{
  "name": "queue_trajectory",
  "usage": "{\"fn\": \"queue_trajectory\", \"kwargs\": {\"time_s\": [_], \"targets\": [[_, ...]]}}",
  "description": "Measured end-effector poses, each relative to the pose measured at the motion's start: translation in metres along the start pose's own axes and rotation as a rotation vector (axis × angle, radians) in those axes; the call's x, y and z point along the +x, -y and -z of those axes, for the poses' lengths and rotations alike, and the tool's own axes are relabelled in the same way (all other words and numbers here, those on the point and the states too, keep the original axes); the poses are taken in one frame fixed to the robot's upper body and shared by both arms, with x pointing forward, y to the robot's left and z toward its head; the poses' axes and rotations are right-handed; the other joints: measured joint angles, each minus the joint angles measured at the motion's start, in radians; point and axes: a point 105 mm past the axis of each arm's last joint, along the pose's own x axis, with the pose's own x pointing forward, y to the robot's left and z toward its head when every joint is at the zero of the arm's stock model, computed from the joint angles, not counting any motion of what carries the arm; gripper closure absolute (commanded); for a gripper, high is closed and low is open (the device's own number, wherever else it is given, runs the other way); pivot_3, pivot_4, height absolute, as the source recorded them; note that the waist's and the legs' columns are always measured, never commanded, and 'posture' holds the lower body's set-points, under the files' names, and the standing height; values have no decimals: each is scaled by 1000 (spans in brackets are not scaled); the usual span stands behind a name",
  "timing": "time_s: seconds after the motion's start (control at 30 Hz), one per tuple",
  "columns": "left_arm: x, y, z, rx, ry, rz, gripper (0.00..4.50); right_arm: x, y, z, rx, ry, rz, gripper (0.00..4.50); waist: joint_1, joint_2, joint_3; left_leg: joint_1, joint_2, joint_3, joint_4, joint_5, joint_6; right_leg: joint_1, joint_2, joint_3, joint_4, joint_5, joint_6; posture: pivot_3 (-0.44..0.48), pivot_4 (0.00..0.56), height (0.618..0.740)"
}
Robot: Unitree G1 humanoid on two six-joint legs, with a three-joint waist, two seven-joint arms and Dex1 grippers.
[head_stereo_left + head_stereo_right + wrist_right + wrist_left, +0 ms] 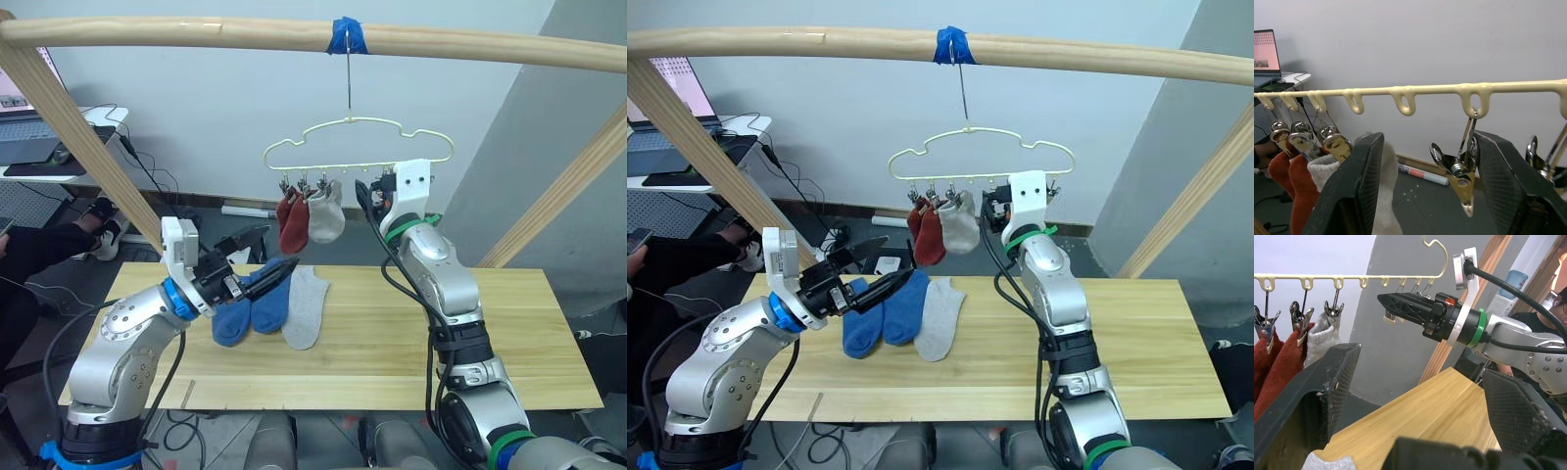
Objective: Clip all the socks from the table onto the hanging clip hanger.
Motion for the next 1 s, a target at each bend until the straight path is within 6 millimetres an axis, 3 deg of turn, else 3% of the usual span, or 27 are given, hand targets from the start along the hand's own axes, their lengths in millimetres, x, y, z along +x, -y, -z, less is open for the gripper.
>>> {"fn": "queue_trajectory", "kwargs": {"time_s": [0.37, 0.47, 0.63, 0.7, 0.9, 1.0], "targets": [[-3, -2, 0, -7, 2, -12, 0, 1, 0, 2, 26, -5, 9, 1583, 1, 0, 0, 0, 0, 0, 0, 0, 0, 0, 0, 0, 0, 0, 0, 105, 148, 740], [-3, -1, 0, -7, 2, -12, 0, 1, 0, 2, 27, -4, 10, 2178, 1, 0, 0, 0, 0, 0, 0, 0, 0, 0, 0, 0, 0, 0, 0, 105, 145, 740], [-3, -1, 1, -9, 1, -14, 0, 1, 2, 2, 31, -3, 17, 3946, 1, 0, 0, 0, 0, 0, 0, 0, 0, 0, 0, 0, 0, 0, 0, 104, 146, 740], [-3, -1, 1, -10, 1, -14, 0, 1, 4, 1, 34, -2, 22, 4398, 1, 0, 0, 0, 0, 0, 0, 0, 0, 0, 0, 0, 0, 0, 0, 104, 146, 740], [-4, -1, 2, -9, -4, -17, 0, 1, 6, 1, 43, 0, 31, 4454, 1, 0, 0, 0, 0, 0, 0, 0, 0, 0, 0, 0, 0, 0, 0, 104, 146, 740], [-6, -1, 13, -1, -54, -34, 0, 1, 7, 1, 43, -1, 26, 4454, 1, 0, 0, 0, 0, 0, 0, 0, 0, 0, 0, 0, 0, 0, 0, 104, 146, 740]]}}
